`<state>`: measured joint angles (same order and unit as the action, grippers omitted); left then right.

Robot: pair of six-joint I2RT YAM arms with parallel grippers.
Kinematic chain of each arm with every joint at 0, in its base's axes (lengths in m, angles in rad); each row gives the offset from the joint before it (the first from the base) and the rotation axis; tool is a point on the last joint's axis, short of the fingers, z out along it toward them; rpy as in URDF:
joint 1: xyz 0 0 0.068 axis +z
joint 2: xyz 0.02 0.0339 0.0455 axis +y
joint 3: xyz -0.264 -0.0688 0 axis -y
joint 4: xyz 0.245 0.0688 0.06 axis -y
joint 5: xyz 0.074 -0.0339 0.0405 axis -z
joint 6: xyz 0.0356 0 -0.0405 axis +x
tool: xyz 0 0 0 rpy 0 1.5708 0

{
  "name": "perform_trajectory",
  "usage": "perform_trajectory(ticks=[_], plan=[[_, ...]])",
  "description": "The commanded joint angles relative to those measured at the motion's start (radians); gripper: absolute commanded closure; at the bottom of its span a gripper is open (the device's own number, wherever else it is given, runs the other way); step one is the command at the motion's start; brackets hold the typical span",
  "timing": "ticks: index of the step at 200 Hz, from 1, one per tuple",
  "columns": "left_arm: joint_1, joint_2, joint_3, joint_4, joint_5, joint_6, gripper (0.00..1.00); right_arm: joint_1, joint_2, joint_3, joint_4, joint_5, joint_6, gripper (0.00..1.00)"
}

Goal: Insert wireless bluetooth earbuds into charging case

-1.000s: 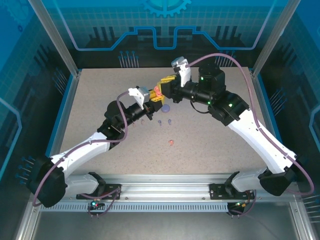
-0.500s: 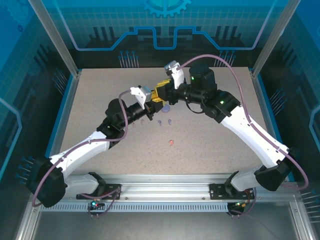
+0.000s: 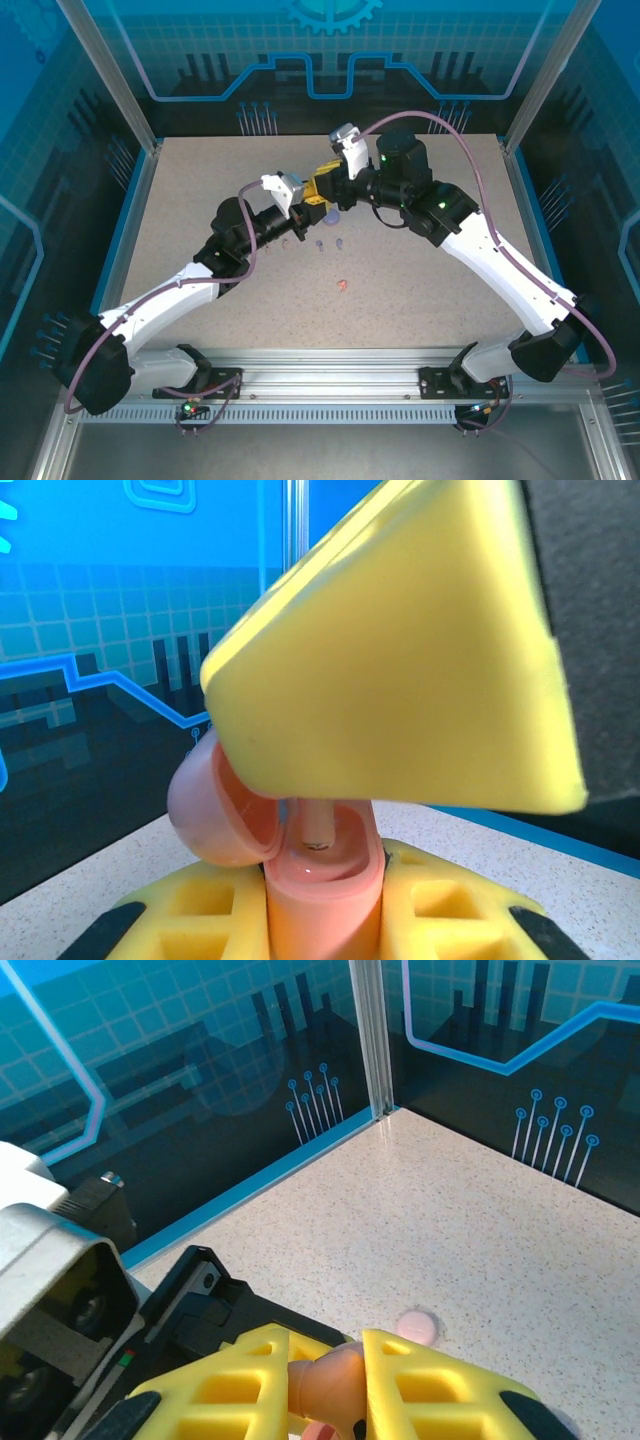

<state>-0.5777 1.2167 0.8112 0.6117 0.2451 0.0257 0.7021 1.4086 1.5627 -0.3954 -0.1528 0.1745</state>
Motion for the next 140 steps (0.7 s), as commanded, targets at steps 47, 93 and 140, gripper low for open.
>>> perform_trajectory(ticks=[47,93,140], plan=[[0.007,-0.005,0.031,0.030,0.018,0.006,1.00,0.019,0.000,-0.033,0.004,0.041,-0.043,0.80],[0.006,-0.003,0.031,0.033,0.018,0.006,1.00,0.038,0.015,-0.032,-0.002,0.047,-0.064,0.80],[0.007,-0.005,0.029,0.032,0.014,0.009,1.00,0.057,0.034,-0.017,-0.020,0.050,-0.086,0.80]])
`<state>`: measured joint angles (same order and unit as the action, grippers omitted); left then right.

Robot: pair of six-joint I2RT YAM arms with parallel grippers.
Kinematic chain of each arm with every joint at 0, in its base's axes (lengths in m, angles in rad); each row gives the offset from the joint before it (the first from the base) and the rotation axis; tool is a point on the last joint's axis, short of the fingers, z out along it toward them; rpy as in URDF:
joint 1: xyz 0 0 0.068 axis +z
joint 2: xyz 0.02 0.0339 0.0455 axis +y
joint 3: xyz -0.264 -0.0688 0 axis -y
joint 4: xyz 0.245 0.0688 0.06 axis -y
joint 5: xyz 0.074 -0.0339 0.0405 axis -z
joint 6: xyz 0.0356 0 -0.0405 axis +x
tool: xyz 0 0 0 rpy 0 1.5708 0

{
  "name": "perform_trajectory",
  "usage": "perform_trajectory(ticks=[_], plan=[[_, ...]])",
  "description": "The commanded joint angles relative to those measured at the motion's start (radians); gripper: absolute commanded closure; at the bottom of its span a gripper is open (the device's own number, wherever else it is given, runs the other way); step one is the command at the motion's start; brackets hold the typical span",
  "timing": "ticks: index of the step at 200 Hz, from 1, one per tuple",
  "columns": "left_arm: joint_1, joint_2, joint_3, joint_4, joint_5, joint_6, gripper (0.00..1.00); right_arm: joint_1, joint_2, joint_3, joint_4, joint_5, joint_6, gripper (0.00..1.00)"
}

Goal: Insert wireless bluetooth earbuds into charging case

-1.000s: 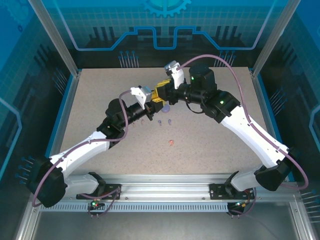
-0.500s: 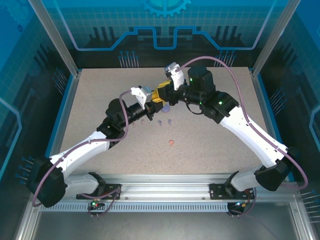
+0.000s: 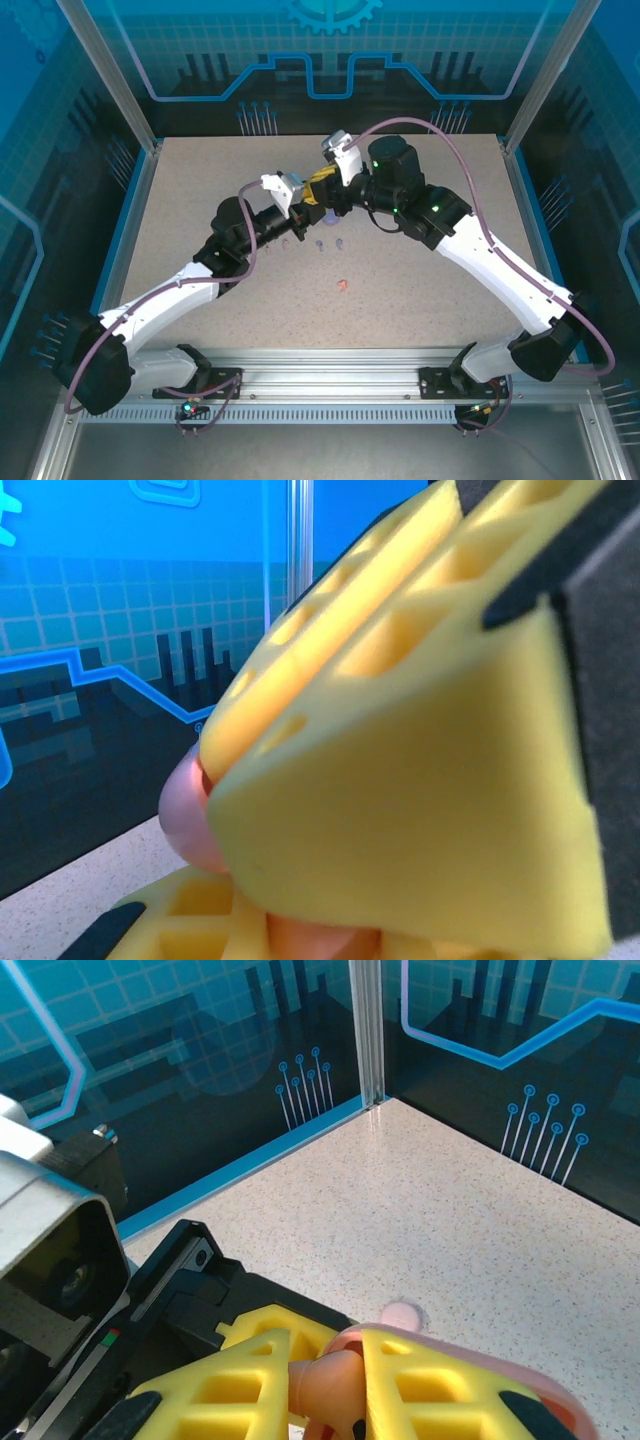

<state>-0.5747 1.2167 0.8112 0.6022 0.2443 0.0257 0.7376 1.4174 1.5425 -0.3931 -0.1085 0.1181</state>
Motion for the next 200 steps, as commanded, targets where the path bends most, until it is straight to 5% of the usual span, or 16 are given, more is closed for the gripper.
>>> perform_trajectory(ticks=[1,39,154,200], plan=[[0.004,-0.005,0.029,0.042,0.015,0.009,1.00,0.022,0.026,0.004,-0.023,0.006,-0.030,0.80],[0.003,-0.006,0.029,0.042,0.013,0.011,1.00,0.023,0.025,-0.012,-0.028,0.025,-0.029,0.78],[0.004,-0.006,0.016,0.042,0.004,0.006,1.00,-0.001,-0.071,0.064,-0.067,0.148,0.150,0.25],[0.004,-0.006,0.013,0.044,-0.006,0.008,1.00,-0.032,-0.066,0.150,-0.234,0.256,0.307,0.23]])
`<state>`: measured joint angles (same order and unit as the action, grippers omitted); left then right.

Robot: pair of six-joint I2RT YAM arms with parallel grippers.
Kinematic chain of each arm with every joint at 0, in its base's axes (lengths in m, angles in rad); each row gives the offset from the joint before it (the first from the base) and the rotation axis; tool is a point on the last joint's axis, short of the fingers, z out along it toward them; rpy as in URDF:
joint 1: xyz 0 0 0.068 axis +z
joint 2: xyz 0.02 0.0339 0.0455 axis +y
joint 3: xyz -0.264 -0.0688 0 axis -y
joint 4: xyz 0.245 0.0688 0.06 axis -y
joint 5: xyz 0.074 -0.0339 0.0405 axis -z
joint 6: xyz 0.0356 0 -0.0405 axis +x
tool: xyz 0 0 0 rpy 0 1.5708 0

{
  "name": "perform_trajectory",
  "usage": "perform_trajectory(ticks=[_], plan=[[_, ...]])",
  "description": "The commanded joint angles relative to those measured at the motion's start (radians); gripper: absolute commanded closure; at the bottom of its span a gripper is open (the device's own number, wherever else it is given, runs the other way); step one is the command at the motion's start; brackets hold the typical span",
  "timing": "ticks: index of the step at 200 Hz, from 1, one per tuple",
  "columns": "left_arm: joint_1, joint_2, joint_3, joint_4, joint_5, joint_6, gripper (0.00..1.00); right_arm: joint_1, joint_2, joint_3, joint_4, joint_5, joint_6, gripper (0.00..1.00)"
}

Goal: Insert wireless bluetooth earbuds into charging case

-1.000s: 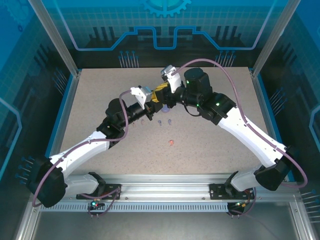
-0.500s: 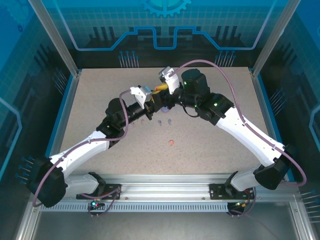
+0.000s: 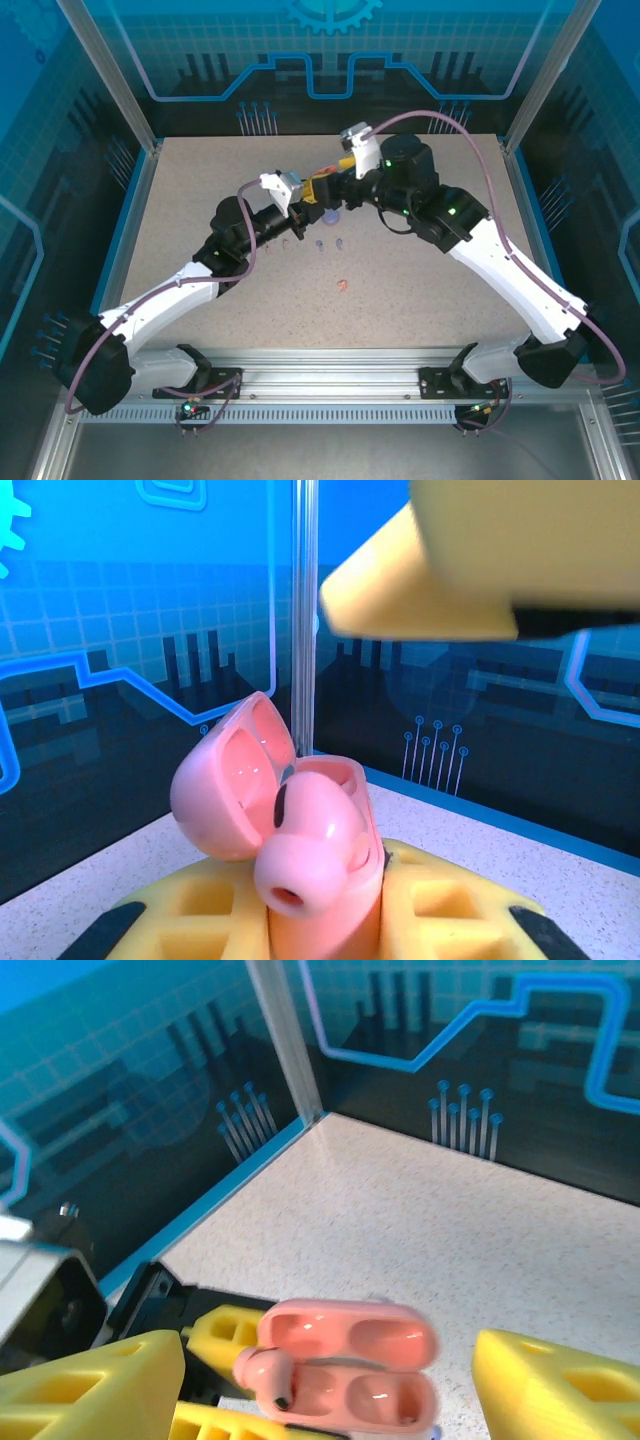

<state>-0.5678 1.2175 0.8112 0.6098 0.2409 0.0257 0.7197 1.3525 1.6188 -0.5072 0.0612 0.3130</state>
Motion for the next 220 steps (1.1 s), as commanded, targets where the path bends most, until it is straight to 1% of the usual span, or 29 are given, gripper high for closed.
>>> perform_trajectory(ticks=[1,24,40,69,103,123,167,220], plan=[[-0.003,-0.007,0.013,0.037,-0.004,0.008,1.00,-0.015,0.001,0.078,-0.127,0.089,0.116,0.23],[-0.003,-0.006,0.014,0.034,-0.012,0.006,1.00,-0.015,0.067,0.171,-0.262,0.101,0.203,0.23],[-0.003,-0.006,0.014,0.030,-0.021,0.012,1.00,-0.004,0.106,0.209,-0.305,0.089,0.237,0.22],[-0.003,-0.003,0.013,0.029,-0.028,0.015,1.00,0.033,0.167,0.271,-0.350,0.085,0.259,0.18],[-0.003,0.005,0.016,0.028,-0.029,0.016,1.00,0.078,0.237,0.359,-0.419,0.130,0.267,0.13],[-0.004,0.008,0.016,0.035,-0.029,0.014,1.00,0.091,0.272,0.400,-0.449,0.145,0.269,0.12],[-0.003,0.003,0.014,0.039,-0.032,0.017,1.00,0.098,0.306,0.427,-0.480,0.169,0.272,0.13],[-0.004,-0.001,0.010,0.042,-0.037,0.019,1.00,0.098,0.288,0.409,-0.506,0.197,0.255,0.14]])
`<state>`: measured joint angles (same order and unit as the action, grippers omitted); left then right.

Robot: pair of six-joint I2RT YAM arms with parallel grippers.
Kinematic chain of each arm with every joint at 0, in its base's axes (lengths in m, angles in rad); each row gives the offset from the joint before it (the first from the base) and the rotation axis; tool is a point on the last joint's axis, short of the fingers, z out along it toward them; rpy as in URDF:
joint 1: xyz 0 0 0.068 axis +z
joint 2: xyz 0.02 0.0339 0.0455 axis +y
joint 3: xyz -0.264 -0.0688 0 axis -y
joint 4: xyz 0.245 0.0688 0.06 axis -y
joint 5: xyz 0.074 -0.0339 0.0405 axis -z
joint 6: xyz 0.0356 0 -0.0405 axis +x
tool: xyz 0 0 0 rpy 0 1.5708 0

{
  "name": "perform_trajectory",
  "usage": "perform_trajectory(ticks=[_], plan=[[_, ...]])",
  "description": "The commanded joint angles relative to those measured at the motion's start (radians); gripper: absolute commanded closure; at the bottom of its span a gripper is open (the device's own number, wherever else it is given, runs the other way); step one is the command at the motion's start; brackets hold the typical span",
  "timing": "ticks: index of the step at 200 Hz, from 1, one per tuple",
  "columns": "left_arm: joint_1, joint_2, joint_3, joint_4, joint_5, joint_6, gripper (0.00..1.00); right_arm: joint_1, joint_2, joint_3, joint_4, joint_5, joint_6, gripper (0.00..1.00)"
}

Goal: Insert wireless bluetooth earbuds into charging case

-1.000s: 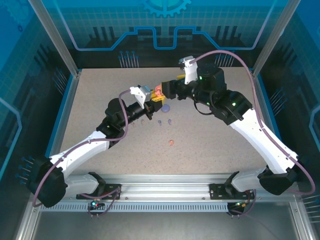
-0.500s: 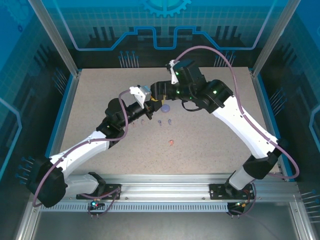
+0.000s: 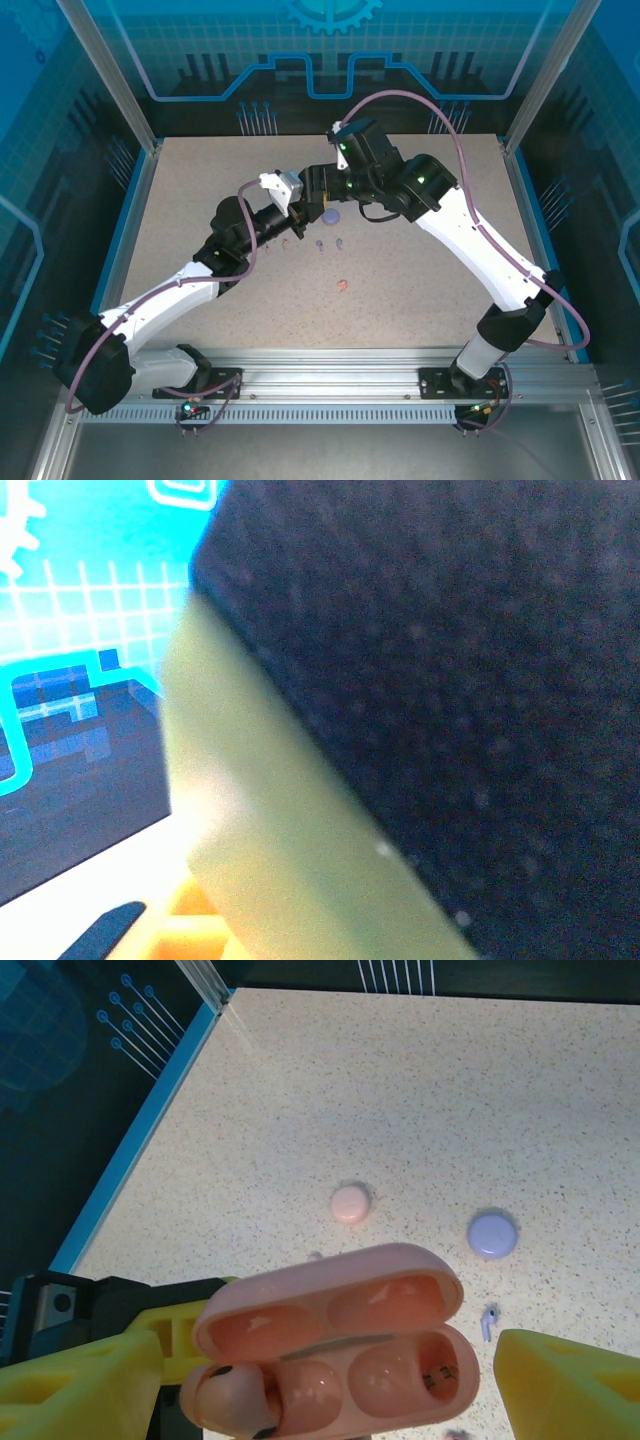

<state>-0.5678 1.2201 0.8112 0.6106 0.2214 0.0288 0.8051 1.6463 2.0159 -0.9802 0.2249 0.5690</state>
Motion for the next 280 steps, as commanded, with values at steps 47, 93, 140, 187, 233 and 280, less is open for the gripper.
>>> perform_trajectory(ticks=[47,93,140,187,233,280], plan=[[-0.003,-0.004,0.011,0.041,-0.019,0.017,1.00,-0.001,-0.050,-0.026,-0.040,0.057,-0.010,0.15],[-0.003,-0.004,0.012,0.041,-0.021,0.019,1.00,-0.036,-0.098,-0.077,-0.037,0.059,-0.009,0.16],[-0.002,-0.004,0.013,0.044,-0.024,0.019,1.00,-0.068,-0.136,-0.136,-0.018,0.035,-0.003,0.16],[-0.002,-0.001,0.011,0.047,-0.022,0.016,1.00,-0.080,-0.148,-0.169,0.019,-0.001,0.003,0.17],[-0.003,-0.002,0.009,0.050,-0.022,0.014,1.00,-0.086,-0.144,-0.166,0.063,-0.058,-0.017,0.26],[-0.003,-0.002,0.006,0.049,-0.021,0.011,1.00,-0.086,-0.159,-0.180,0.154,-0.161,-0.057,0.33]])
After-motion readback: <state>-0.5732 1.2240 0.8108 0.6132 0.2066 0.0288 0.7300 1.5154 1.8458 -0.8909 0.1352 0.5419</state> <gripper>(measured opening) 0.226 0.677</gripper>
